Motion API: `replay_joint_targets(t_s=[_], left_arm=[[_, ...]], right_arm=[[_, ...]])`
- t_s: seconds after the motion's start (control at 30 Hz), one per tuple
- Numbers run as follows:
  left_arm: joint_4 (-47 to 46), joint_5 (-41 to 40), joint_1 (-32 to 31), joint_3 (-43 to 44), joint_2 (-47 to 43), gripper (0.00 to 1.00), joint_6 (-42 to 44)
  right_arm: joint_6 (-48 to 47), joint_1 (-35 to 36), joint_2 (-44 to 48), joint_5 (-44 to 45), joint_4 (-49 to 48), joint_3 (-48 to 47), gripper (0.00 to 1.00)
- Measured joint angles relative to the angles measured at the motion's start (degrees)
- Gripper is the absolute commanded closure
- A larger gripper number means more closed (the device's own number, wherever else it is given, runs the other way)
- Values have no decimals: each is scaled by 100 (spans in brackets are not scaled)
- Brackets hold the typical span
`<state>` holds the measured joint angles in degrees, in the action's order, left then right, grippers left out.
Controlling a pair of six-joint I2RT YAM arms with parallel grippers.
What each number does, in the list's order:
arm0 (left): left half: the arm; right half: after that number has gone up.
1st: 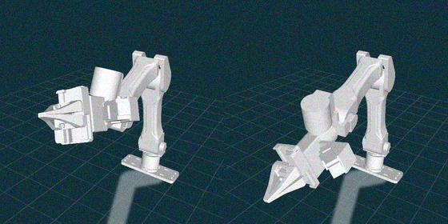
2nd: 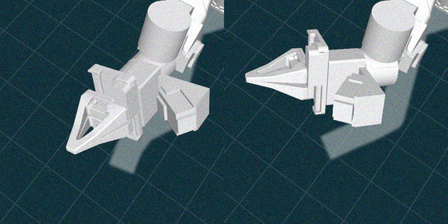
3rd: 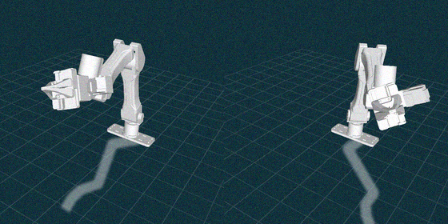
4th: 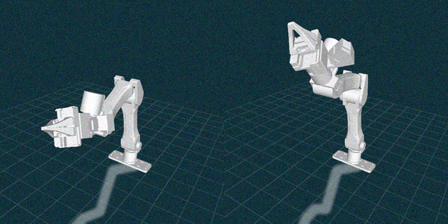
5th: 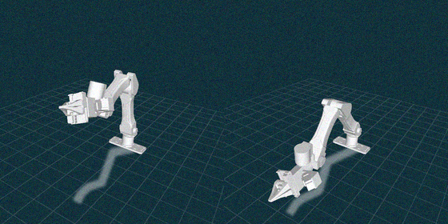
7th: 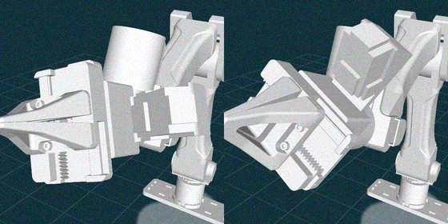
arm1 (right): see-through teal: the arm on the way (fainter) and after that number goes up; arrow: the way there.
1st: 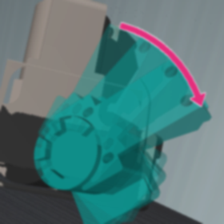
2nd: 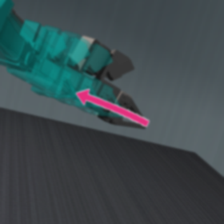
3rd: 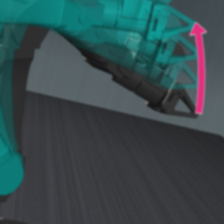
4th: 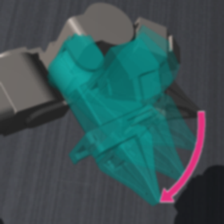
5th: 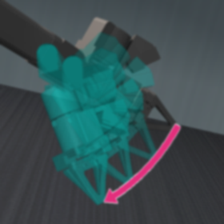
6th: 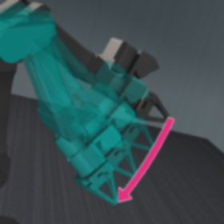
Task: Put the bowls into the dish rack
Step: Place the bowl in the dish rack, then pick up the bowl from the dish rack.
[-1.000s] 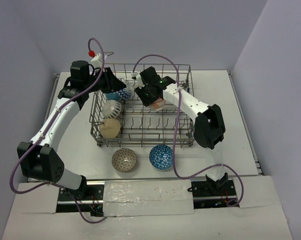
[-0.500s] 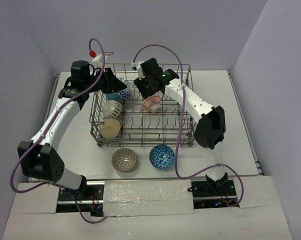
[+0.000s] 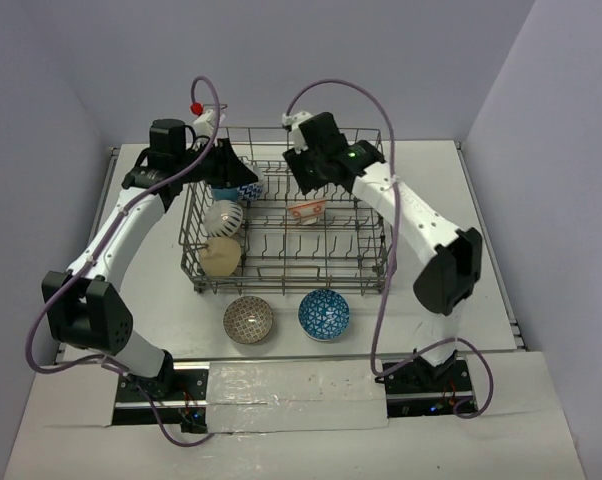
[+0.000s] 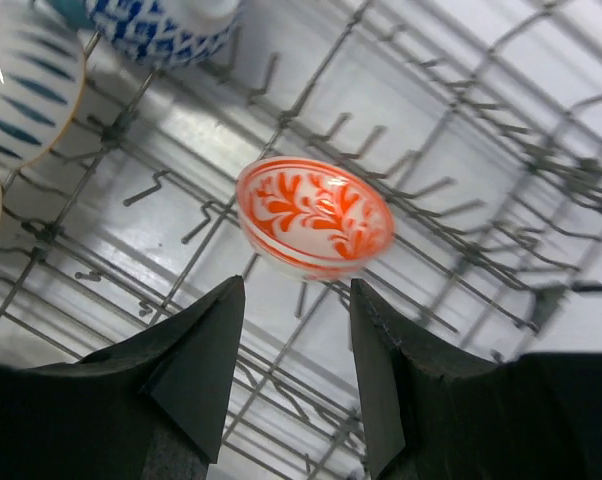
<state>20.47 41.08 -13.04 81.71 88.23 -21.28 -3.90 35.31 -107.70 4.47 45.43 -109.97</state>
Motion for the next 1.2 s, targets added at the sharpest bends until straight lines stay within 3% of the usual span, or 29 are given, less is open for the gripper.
replay_joint_targets(t_s=[0.3, 0.57, 0.8, 1.2], left_arm=[[892, -72, -651, 774, 538, 69, 868], [1322, -748, -1241, 1751, 1644, 66, 1388], [1917, -1338, -1388, 3327, 2927, 66, 1825], [2232, -1333, -1532, 3650, 3364, 62, 2365]], right_arm=[[651, -214, 2249, 699, -728, 820, 46], [1108, -210, 4157, 457, -1550, 3008, 46], [1307, -208, 4933, -120, -1895, 4354, 46], [1338, -210, 5678, -498, -2004, 5230, 39]])
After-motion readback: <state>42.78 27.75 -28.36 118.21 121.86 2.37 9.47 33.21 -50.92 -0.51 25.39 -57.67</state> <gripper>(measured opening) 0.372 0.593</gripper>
